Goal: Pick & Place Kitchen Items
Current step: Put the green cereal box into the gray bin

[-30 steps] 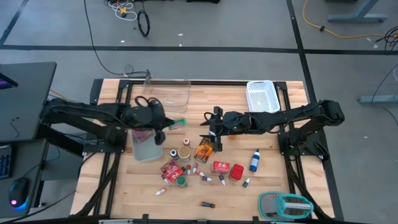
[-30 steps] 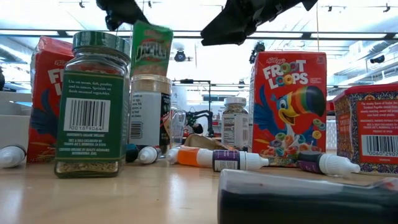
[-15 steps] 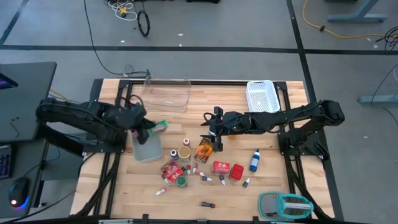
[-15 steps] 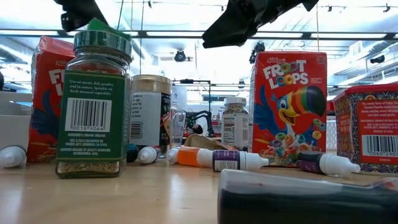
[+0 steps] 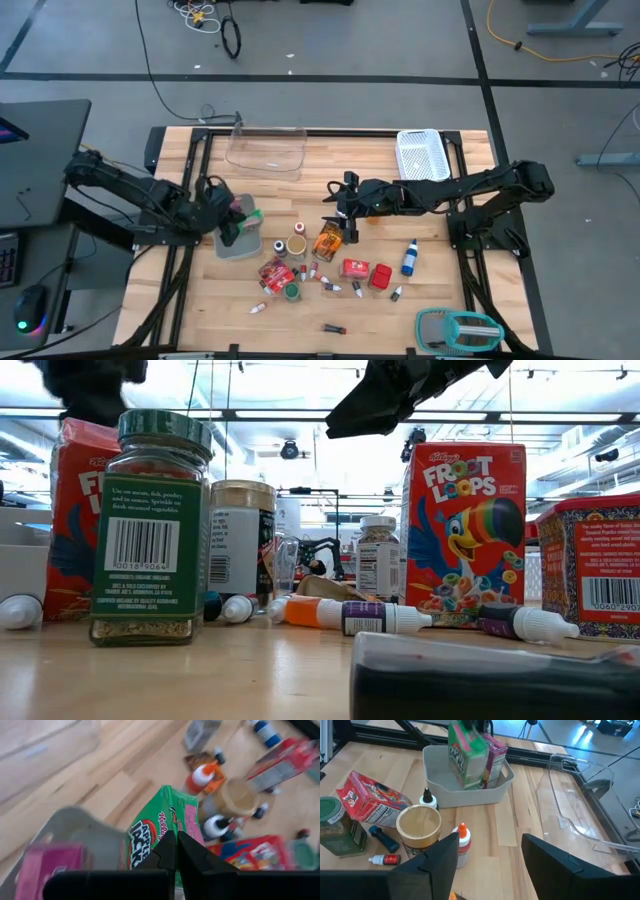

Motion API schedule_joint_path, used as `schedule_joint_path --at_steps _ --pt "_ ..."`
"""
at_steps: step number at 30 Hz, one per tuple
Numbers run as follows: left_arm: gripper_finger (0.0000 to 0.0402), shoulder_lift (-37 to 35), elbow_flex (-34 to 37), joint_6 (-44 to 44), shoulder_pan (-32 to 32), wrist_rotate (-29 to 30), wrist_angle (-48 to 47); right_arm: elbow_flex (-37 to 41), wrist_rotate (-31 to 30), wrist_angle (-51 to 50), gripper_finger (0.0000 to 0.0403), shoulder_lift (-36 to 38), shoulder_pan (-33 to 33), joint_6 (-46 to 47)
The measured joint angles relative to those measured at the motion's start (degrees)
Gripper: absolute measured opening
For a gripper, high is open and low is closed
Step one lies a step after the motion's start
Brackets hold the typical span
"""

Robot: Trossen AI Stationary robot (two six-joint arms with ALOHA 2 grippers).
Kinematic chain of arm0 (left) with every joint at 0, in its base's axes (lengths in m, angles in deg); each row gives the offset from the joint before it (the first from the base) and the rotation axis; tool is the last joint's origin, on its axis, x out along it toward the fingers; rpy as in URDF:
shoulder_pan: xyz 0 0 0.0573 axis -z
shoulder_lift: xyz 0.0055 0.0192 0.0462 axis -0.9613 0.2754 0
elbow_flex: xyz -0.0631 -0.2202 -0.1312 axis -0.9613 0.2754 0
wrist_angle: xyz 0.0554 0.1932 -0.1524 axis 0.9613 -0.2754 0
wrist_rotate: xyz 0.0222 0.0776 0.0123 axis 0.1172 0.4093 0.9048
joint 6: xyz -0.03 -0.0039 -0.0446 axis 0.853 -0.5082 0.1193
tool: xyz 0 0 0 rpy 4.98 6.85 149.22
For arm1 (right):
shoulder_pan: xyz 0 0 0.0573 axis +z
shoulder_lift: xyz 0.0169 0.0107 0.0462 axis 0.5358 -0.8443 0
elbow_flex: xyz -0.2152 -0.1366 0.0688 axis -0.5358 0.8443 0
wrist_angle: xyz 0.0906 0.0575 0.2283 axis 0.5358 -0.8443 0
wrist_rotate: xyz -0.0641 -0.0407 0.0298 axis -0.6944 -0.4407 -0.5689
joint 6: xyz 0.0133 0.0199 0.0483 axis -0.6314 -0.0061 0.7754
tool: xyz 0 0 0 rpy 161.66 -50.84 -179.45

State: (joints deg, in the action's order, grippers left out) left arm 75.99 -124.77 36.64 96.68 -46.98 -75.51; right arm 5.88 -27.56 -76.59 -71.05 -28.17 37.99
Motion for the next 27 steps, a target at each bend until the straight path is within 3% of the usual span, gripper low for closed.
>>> schedule_joint_path --at_steps 10,27 --pt "0.0008 -2.58 10.00 10.82 2.31 2.57 1.88 0.00 0.07 -0.02 0.0224 0.00 0.00 1.05" --pt "0.0019 -5.48 11.17 5.10 2.28 4.09 1.27 0.00 0.11 0.18 0.0223 0.00 0.00 1.03"
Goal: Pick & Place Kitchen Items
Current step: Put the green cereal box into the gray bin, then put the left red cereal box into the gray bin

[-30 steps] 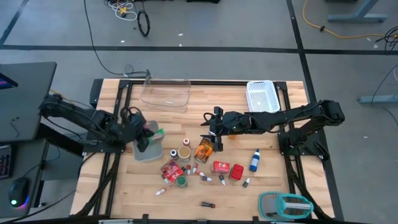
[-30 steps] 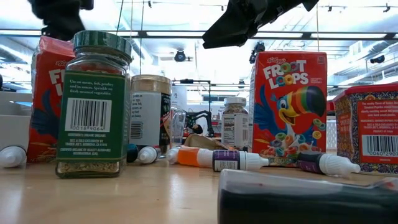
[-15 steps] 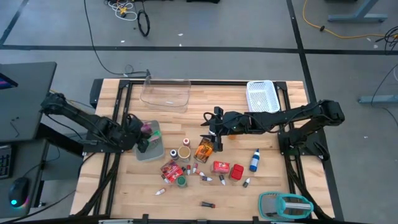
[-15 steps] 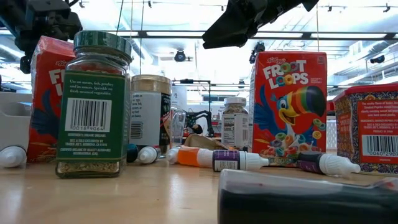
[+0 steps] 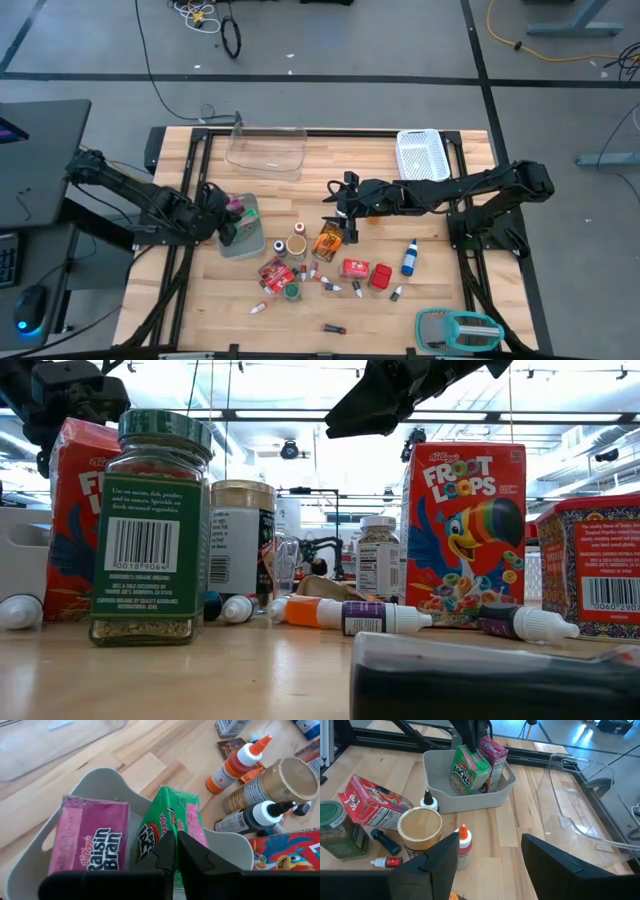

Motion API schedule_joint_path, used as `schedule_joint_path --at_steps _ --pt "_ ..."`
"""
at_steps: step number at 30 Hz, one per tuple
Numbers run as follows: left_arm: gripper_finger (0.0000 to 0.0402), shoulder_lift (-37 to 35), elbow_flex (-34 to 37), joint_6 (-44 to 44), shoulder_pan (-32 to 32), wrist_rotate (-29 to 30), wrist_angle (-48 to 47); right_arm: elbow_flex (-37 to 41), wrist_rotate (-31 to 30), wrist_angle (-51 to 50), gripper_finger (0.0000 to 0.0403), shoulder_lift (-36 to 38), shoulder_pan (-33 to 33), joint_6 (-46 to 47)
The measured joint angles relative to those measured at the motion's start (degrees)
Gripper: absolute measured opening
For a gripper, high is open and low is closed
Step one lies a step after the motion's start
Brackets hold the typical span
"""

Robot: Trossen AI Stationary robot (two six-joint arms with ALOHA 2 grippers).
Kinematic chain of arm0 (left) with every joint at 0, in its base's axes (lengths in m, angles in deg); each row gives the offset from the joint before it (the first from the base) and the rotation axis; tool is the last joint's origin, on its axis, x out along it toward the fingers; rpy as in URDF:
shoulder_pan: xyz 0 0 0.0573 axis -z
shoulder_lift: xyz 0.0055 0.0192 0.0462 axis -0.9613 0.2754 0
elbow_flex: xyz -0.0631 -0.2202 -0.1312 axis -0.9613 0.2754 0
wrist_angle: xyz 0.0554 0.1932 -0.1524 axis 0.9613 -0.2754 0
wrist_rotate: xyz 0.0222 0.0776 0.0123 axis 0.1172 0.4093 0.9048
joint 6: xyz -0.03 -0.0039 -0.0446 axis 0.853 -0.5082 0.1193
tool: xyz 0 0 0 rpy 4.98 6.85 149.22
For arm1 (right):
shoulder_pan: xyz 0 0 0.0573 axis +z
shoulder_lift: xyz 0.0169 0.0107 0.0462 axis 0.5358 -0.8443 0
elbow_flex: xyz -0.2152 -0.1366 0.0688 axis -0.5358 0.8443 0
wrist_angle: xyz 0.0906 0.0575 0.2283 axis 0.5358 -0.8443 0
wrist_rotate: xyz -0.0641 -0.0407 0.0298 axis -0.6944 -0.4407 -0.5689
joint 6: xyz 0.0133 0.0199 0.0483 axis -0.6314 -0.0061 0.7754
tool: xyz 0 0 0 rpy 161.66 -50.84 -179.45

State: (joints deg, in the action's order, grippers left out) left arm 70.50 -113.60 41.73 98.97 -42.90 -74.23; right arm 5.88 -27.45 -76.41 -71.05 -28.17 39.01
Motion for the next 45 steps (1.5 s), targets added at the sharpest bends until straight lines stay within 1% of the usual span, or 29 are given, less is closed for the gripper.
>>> schedule_joint_path --at_steps 8,17,20,25,30,34,38,42,45 --pt "0.0022 0.00 0.00 0.04 -0.01 1.74 -0.19 0.00 0.00 0.09 0.0223 0.00 -0.02 -0.02" --pt "0.0073 0.00 -0.07 -0.67 -0.02 2.09 -0.08 0.00 0.00 0.15 0.0223 0.00 -0.02 -0.21" --pt "0.0090 0.02 -0.88 -2.19 -0.02 1.92 -0.33 0.00 0.00 0.17 0.0223 0.00 -0.02 -0.22" --pt "0.0113 0.00 -5.16 -7.65 -0.02 3.16 -0.10 0.00 0.00 0.17 0.0223 0.00 0.00 -0.37" --pt "0.0127 0.00 -9.99 -15.32 -0.02 7.22 0.46 0.00 0.00 0.17 0.0223 0.00 -0.02 -0.35" --pt "0.0130 0.00 -11.17 -24.71 -0.02 9.01 6.28 0.00 0.04 0.15 0.0223 0.00 -0.02 -0.31" --pt "0.0130 0.94 -11.21 -31.36 -0.02 7.26 14.18 0.00 0.04 0.16 0.0223 0.00 -0.02 -0.20" --pt "0.0130 3.61 -11.22 -33.20 -0.02 3.49 18.93 0.00 0.04 0.15 0.0223 0.00 -0.02 -0.20" --pt "0.0130 6.88 -11.21 -33.13 -0.02 0.61 20.41 0.00 0.04 0.17 0.0223 0.00 -0.01 -0.20"
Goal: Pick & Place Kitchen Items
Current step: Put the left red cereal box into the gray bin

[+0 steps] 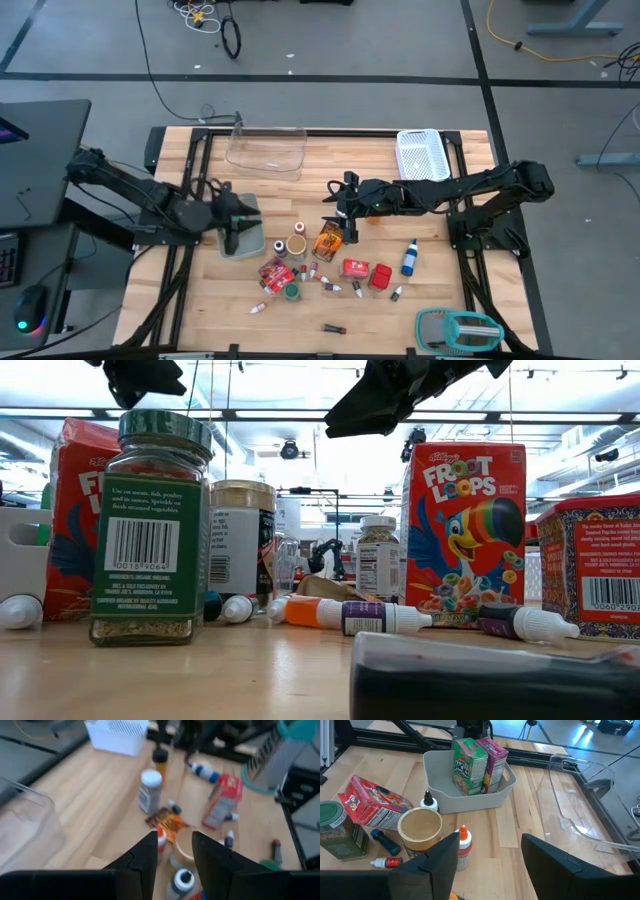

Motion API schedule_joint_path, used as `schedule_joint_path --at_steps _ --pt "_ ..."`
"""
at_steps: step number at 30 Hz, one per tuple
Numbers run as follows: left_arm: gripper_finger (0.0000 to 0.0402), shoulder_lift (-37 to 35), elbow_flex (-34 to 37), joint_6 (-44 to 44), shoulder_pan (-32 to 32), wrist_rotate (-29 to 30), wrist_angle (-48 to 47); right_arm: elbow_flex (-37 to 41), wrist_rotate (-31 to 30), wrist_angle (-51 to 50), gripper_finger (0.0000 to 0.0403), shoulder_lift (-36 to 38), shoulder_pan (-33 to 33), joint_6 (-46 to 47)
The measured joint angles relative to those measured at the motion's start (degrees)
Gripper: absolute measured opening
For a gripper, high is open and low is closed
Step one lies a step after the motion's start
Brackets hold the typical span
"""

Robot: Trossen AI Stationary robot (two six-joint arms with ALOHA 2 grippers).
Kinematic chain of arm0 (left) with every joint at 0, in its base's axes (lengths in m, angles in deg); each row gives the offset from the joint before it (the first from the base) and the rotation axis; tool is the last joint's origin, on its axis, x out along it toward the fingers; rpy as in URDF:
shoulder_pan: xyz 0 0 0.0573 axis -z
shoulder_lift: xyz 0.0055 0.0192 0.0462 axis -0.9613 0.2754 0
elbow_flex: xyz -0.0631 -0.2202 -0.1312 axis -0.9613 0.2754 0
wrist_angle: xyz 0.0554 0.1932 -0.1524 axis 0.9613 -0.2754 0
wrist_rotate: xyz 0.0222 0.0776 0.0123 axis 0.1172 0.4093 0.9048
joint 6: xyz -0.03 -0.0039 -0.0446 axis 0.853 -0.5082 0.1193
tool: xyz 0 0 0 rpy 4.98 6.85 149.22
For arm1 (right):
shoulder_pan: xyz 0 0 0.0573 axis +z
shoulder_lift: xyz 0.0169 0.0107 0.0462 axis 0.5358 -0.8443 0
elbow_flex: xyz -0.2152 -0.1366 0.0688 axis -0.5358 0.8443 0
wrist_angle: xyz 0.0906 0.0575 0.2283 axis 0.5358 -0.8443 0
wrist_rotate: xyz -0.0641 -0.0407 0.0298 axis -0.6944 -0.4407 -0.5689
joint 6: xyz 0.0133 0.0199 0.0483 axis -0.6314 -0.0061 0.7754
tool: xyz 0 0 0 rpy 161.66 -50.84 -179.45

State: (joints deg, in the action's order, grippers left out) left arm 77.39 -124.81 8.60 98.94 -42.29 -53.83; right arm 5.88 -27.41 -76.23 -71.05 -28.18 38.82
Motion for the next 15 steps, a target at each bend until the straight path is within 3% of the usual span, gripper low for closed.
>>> schedule_joint_path --at_steps 11,15 --pt "0.0130 14.96 0.00 0.28 0.27 -12.04 11.78 0.02 0.00 0.02 0.0223 0.00 -0.01 0.00" --pt "0.0130 19.66 -0.35 0.30 1.54 -13.28 13.93 0.02 0.00 0.00 0.0223 0.00 0.00 0.00"
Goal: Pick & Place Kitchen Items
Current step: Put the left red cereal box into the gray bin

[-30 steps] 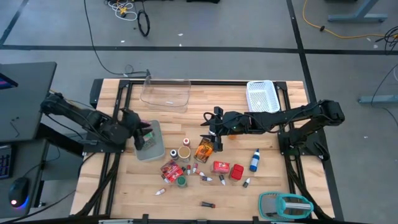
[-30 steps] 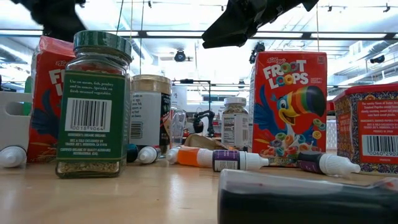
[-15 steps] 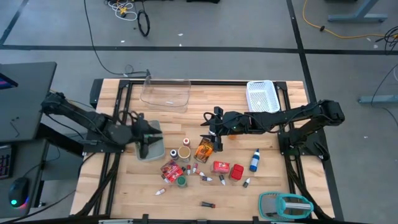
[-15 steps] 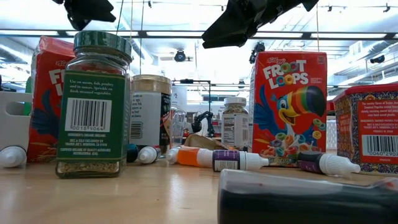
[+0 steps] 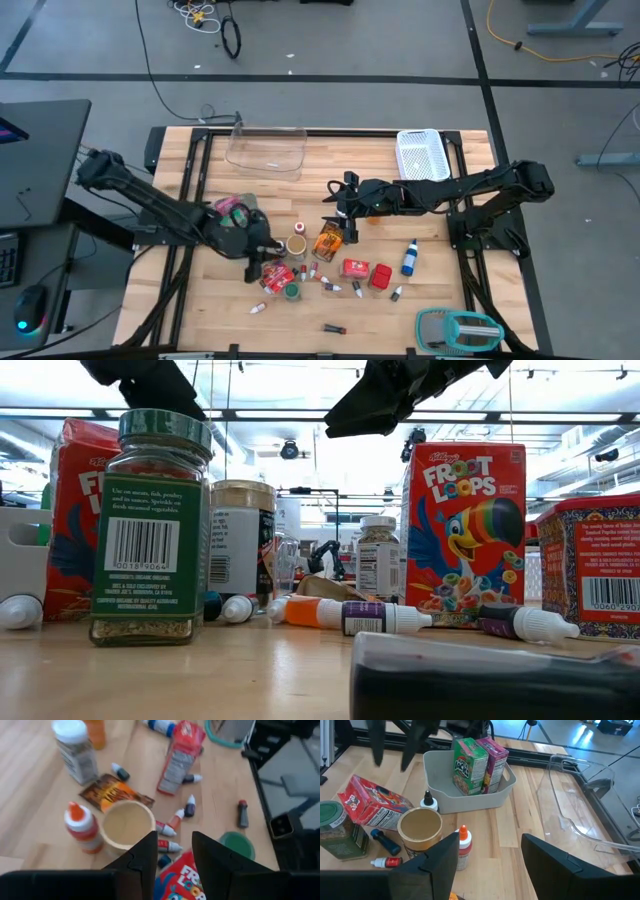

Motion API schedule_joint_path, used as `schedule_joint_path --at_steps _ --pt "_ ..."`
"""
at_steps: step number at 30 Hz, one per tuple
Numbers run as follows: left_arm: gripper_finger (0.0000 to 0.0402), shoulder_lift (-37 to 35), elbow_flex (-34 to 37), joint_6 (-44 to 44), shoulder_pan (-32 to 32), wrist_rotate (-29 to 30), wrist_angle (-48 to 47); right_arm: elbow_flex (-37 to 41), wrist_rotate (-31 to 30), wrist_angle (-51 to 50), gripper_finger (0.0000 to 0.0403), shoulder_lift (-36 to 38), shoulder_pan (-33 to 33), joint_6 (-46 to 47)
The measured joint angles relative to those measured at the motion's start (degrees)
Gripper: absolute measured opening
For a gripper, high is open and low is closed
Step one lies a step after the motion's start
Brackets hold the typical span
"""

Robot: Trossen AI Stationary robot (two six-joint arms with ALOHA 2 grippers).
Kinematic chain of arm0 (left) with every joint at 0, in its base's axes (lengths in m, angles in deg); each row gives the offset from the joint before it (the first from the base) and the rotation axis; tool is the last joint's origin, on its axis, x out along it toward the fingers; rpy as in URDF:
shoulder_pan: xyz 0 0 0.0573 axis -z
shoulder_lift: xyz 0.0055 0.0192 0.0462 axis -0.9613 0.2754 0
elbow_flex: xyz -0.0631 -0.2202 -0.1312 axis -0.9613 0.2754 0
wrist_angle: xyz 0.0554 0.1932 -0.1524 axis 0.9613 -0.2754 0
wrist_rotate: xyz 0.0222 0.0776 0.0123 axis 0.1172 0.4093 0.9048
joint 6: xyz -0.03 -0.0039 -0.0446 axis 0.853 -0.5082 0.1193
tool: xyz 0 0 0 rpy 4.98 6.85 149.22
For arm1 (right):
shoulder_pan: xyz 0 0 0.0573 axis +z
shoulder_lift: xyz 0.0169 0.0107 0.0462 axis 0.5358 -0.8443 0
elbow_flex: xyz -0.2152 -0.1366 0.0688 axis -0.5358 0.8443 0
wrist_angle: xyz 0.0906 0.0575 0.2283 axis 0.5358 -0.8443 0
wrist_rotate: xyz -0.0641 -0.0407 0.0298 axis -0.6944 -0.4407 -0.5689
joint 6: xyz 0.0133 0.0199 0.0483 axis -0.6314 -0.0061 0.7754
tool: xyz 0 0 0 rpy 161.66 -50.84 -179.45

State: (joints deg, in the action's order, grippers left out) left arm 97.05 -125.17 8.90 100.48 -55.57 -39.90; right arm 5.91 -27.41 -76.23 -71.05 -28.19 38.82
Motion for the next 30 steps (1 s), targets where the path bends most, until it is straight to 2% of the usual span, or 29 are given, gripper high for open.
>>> schedule_joint_path --at_steps 9,14,23,30 --pt "0.0130 7.98 -5.16 1.94 3.98 0.06 0.05 0.00 0.00 0.02 0.0223 0.00 -0.01 0.00" --pt "0.0130 10.46 -5.37 7.66 5.51 0.12 -0.89 0.00 0.00 0.02 0.0223 0.00 -0.01 0.01" --pt "0.0130 10.78 -5.37 13.12 8.08 3.48 -7.96 0.00 0.00 0.00 0.0223 0.00 -0.01 0.33" --pt "0.0130 10.76 -5.33 13.35 8.43 3.60 -8.26 0.00 0.00 0.02 0.0223 0.00 0.00 0.39"
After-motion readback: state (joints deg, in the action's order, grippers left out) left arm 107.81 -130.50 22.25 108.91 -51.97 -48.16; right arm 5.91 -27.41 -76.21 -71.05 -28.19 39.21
